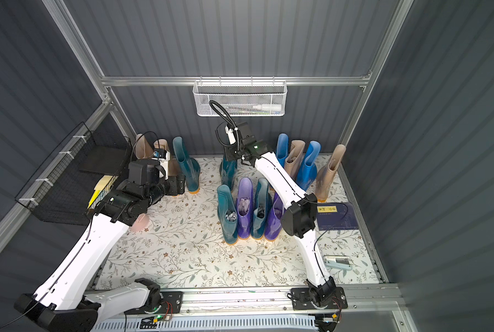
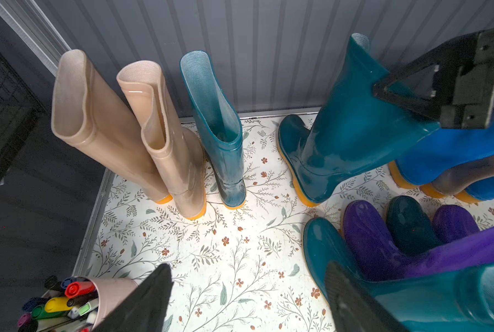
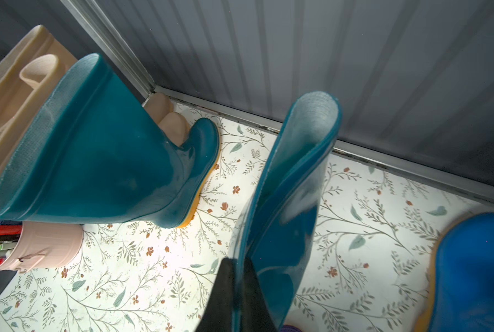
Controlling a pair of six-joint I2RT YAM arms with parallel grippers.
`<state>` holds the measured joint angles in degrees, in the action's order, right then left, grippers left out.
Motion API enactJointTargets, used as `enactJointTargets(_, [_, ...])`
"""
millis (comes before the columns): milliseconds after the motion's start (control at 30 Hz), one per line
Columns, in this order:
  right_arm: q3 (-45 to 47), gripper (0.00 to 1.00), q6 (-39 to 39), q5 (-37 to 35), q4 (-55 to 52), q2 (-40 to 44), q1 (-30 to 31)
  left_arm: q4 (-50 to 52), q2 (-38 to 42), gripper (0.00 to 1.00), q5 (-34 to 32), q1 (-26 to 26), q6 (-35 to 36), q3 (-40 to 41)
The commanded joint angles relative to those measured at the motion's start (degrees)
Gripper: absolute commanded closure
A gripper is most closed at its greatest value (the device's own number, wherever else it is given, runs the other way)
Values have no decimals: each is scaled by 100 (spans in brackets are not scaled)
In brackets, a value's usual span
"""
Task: Match and arrange rain boots in pairs
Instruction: Move the rain boot to the corner of the board.
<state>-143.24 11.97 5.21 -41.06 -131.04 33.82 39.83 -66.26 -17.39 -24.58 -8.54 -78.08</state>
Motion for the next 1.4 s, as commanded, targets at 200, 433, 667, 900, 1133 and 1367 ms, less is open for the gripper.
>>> enactJointTargets(200, [-622,99,-28,216,1167,-214,263,158,209,14,-117,-20,73,63])
enactJointTargets(433, [-666,97,-163,393,1480,-367,396,183,256,14,-159,-20,105,62])
enactJointTargets(667, [-678,96,-239,298,1688,-507,544,181,250,14,-182,-16,109,98])
enactJointTargets(900, [-819,94,-397,8,1698,-750,652,174,266,14,-178,-15,115,142])
enactJointTargets(1133, [-828,88,-476,-161,1744,-835,725,165,274,13,-203,-14,133,176])
enactJointTargets(1367, [-821,66,-459,-91,1759,-792,737,139,246,13,-190,-17,115,166])
